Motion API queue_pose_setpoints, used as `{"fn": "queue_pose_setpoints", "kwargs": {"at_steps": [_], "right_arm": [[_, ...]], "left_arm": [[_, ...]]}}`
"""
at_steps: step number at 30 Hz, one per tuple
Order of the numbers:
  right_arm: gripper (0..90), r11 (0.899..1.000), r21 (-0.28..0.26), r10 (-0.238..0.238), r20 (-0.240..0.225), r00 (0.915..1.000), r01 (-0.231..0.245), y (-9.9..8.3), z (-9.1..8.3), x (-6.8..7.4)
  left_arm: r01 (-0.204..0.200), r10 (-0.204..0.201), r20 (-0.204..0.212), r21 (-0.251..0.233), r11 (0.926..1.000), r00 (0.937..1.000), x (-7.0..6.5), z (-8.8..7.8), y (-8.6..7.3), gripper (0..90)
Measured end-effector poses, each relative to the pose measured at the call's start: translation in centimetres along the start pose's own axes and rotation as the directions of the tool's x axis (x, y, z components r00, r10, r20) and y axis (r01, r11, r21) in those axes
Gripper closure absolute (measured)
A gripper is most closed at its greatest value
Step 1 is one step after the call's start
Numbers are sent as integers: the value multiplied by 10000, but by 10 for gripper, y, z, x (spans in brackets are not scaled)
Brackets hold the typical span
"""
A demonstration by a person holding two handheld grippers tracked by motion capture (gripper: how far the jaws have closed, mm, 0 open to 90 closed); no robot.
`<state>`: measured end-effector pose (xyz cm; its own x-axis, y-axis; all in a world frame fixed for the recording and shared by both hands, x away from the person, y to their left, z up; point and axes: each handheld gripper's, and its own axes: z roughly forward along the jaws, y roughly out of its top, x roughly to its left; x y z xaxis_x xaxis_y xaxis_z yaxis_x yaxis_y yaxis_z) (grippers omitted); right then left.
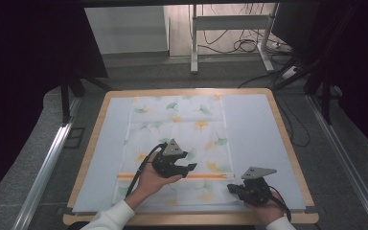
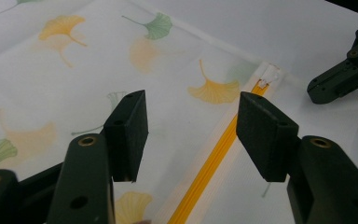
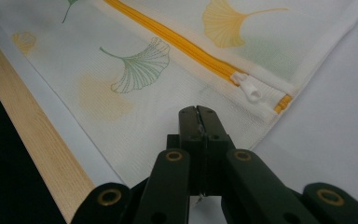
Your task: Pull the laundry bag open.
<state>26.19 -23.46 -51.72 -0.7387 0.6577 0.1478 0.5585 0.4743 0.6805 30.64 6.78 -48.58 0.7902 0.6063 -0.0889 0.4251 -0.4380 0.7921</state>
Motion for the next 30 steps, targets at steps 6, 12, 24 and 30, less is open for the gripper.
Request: {"fn": "queue_pose_setpoints", "kwargs": {"at_steps": [6,12,24,30], "right_arm": [[892,10000,22,-49,-64,10000,49,0,0,0],[892,10000,24,-12,-162,9999,12,-1,-1,3],[892,10000,87,-24,-200,9998,26,-7,-4,5],[892,9999,108,41,-208,9998,-39,-7,-3,4]], "left_arm": [[-128,128,310,-3,9999,9994,-7,7,6,431],[-160,161,359,-30,9999,9992,-13,14,12,431],[-259,262,189,-129,9996,9995,-13,30,16,400],[54,-56,414,37,10000,9991,-13,43,20,402]]}}
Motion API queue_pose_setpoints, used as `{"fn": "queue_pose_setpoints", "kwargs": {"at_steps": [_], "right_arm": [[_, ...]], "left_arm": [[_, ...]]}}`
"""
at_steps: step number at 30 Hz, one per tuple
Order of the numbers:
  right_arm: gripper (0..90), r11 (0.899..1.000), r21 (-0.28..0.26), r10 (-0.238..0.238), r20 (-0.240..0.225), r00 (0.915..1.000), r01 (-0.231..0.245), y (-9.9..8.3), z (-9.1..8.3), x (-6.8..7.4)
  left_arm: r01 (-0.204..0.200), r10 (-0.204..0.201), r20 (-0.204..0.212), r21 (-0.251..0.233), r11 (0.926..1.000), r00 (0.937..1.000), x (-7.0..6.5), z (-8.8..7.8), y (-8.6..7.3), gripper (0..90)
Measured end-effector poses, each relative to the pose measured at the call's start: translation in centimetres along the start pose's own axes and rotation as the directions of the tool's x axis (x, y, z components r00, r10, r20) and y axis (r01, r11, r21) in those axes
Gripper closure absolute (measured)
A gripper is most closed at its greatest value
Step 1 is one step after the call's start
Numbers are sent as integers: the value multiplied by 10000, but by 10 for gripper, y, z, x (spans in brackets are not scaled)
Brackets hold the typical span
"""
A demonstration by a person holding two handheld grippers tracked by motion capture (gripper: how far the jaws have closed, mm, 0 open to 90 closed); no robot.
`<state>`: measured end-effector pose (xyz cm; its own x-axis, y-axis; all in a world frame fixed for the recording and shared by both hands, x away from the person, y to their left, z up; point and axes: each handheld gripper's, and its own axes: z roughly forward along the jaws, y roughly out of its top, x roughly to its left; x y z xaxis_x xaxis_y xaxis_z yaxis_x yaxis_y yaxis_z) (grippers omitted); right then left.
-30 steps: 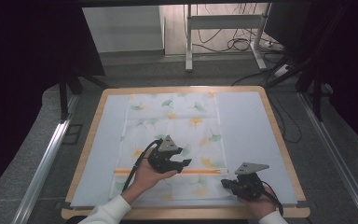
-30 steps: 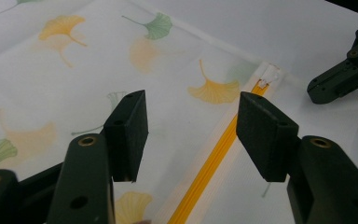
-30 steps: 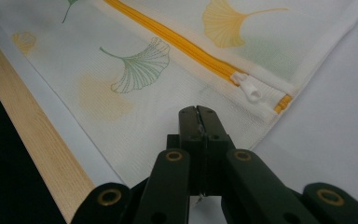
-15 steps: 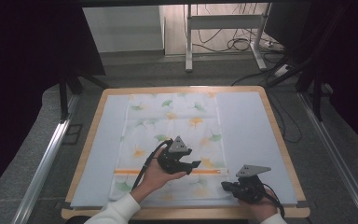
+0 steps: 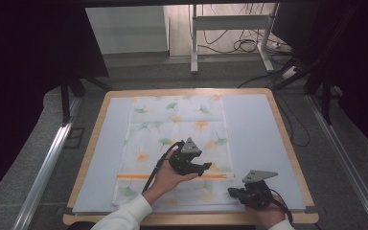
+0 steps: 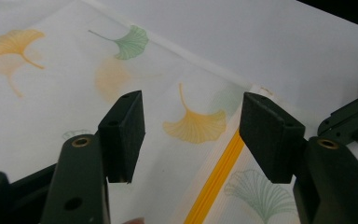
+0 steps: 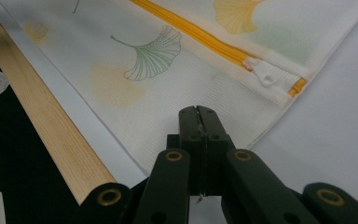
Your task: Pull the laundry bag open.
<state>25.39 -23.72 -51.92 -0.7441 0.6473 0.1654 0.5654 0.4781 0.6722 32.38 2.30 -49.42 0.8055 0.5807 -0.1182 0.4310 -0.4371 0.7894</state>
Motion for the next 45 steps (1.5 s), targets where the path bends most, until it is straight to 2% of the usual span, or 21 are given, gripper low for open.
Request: {"fn": "queue_pose_setpoints", "kwargs": {"at_steps": [7,13,18,25,32,35,39,40,42,43,44,45], "right_arm": [[892,9999,98,-57,13,10000,57,0,2,1],[892,9998,149,-93,-29,10000,93,1,3,1],[892,9998,171,-107,-27,9999,108,0,4,1],[892,9997,215,-97,-41,9999,98,1,5,0],[892,9997,221,-68,-84,9999,70,0,5,-1],[892,9997,220,-68,-90,9999,70,0,5,-1],[892,9997,222,-56,-99,9999,58,0,5,-1],[891,9997,224,-47,-98,9999,49,0,5,-1],[892,9997,226,-29,-98,9999,32,0,5,-1],[891,9997,236,-14,-96,10000,16,0,5,-1],[891,9997,244,-4,-103,9999,7,0,5,-1],[891,9997,246,-1,-104,9999,4,0,5,-1]], "left_arm": [[-327,324,282,123,9994,9991,-8,10,6,411],[-363,352,422,253,9990,9985,-13,22,8,421],[-512,490,578,367,9980,9971,-19,29,10,464],[-668,620,756,626,9958,9952,-24,41,11,466],[-773,709,917,681,9947,9933,-30,50,15,460],[-1050,920,1277,987,9896,9875,-34,55,16,455],[-1389,1226,1384,1148,9836,9828,-38,60,16,455],[-1696,1507,1403,1346,9763,9786,-38,61,17,458],[-1767,1562,1438,1430,9738,9772,-40,65,17,465],[-1678,1474,1441,1418,9756,9785,-42,68,17,470],[-1925,1705,1423,1579,9685,9750,-42,69,17,475],[-1940,1725,1387,1608,9677,9752,-43,71,17,481]]}}
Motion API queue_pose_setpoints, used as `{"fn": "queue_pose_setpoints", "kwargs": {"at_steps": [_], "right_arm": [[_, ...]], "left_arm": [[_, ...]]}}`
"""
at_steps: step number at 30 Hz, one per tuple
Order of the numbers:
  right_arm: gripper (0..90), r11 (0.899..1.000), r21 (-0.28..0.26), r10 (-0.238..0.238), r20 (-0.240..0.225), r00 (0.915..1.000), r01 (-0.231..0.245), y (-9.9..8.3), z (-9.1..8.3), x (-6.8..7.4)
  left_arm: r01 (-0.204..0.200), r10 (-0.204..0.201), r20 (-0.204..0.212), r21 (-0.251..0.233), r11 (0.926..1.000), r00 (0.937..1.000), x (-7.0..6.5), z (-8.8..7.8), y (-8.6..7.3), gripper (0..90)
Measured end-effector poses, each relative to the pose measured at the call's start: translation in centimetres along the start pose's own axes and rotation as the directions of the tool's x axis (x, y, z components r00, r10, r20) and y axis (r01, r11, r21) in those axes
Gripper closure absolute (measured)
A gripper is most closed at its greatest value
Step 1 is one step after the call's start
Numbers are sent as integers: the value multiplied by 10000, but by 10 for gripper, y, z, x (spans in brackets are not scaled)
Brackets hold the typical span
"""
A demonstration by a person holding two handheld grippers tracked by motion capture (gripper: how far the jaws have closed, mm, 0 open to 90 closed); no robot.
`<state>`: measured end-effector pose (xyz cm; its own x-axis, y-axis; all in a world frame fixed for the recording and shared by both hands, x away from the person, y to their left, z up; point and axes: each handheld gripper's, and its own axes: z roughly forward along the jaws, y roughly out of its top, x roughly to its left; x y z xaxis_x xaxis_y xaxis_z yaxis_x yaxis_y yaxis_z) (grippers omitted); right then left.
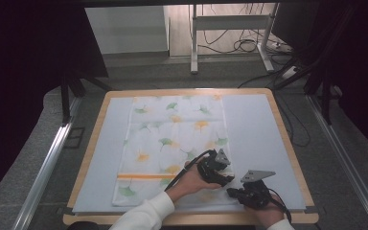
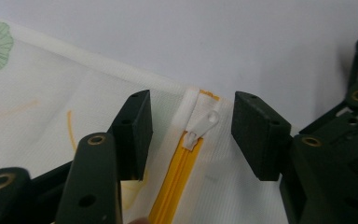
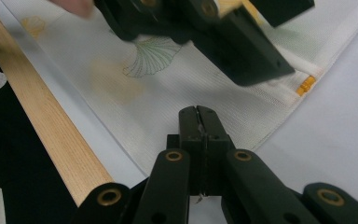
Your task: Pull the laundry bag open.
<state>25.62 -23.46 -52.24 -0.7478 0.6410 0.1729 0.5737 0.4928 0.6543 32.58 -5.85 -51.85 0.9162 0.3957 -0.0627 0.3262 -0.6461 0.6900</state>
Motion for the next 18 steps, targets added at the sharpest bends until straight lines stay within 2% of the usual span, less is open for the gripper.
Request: {"fn": "queue_pose_setpoints", "kwargs": {"at_steps": [4,9,10,14,18], "right_arm": [[892,10000,-4,4,-29,10000,-4,0,0,0],[892,10000,-17,-13,-52,10000,13,0,0,-1],[892,10000,-16,-16,-54,10000,15,0,0,-1],[892,10000,-10,-11,-48,10000,10,0,1,-1],[892,10000,-1,-15,-39,10000,15,1,1,-1]], "left_arm": [[47,-46,-43,114,9999,10000,-1,6,1,543],[568,-569,100,70,9984,9983,3,6,2,639],[555,-554,-25,61,9984,9985,3,6,2,678],[644,-645,93,80,9979,9979,6,5,1,763],[789,-790,136,82,9968,9968,7,6,2,789]]}}
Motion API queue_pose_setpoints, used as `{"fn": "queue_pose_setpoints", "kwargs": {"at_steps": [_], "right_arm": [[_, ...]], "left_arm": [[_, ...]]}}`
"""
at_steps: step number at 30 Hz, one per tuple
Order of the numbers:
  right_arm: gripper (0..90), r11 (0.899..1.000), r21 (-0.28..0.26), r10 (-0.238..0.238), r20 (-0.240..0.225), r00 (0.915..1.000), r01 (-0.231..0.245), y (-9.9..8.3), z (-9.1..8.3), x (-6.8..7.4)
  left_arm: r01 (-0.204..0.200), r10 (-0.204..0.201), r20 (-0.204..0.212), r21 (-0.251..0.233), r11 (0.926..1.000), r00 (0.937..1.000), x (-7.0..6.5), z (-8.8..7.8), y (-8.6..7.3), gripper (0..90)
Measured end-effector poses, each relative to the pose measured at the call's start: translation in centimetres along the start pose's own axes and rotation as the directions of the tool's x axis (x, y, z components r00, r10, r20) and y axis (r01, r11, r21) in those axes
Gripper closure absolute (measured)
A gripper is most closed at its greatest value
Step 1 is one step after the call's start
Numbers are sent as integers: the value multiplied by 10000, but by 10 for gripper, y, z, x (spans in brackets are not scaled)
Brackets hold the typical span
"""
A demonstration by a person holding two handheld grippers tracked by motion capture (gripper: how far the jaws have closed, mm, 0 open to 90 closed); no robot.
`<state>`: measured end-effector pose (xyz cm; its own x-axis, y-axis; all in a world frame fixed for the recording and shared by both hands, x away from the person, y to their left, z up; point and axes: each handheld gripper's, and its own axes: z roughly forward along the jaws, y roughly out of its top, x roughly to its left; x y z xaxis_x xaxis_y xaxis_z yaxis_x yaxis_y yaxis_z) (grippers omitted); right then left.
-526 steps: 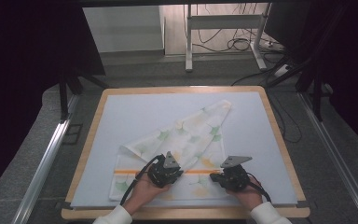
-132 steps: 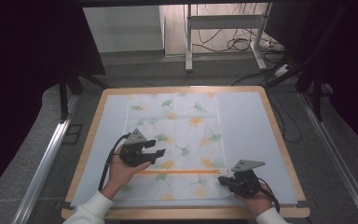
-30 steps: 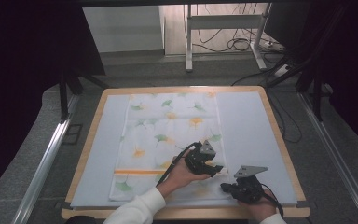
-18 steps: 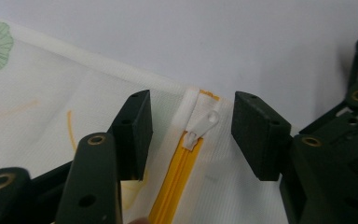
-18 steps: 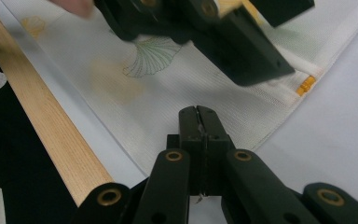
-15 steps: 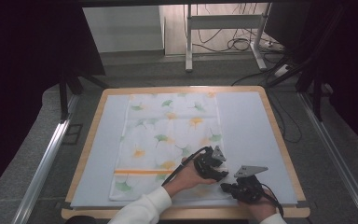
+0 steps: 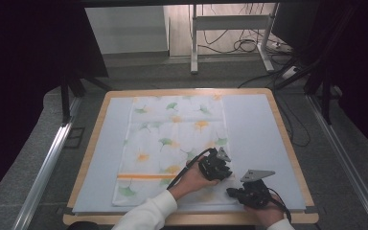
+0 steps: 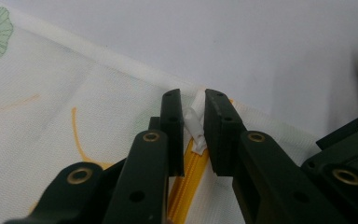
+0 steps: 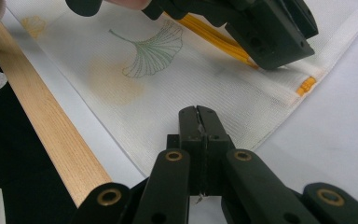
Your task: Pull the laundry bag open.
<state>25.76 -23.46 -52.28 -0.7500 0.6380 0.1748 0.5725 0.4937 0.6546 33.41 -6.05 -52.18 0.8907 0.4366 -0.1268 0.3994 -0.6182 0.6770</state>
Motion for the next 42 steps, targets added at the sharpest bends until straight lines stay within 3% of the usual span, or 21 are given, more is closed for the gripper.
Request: {"fn": "queue_pose_setpoints", "kwargs": {"at_steps": [3,9,11,20,21,25,37,39,42], "right_arm": [[892,10000,8,13,6,10000,-13,0,0,0],[892,10000,-2,-34,28,10000,34,1,0,0],[892,10000,5,-66,81,9999,66,1,0,0],[892,9996,-286,104,572,9983,-87,10,2,-11],[892,9995,-310,134,615,9980,-115,11,3,-13],[893,9997,-172,192,731,9971,-180,14,8,-16],[895,9985,-222,511,710,9962,-497,12,7,-18],[895,9982,-223,563,680,9961,-549,12,7,-19],[895,9979,-249,609,635,9961,-595,12,7,-20]], "left_arm": [[97,-97,-70,-51,9999,9999,-1,1,0,835],[-112,111,-278,-5,9999,9996,-4,1,1,853],[-186,185,-404,-30,9998,9990,-5,1,1,899],[-113,106,-389,-203,9997,9992,-4,1,-1,900],[-256,252,-414,-97,9996,9988,-4,0,-1,900],[-10,-3,-420,-297,9996,9991,-6,1,-1,900],[-115,122,-528,125,9999,9985,-6,-2,0,900],[-279,291,-525,237,9993,9982,-5,-3,-1,900],[-127,135,-509,171,9998,9986,-5,-4,-2,900]]}}
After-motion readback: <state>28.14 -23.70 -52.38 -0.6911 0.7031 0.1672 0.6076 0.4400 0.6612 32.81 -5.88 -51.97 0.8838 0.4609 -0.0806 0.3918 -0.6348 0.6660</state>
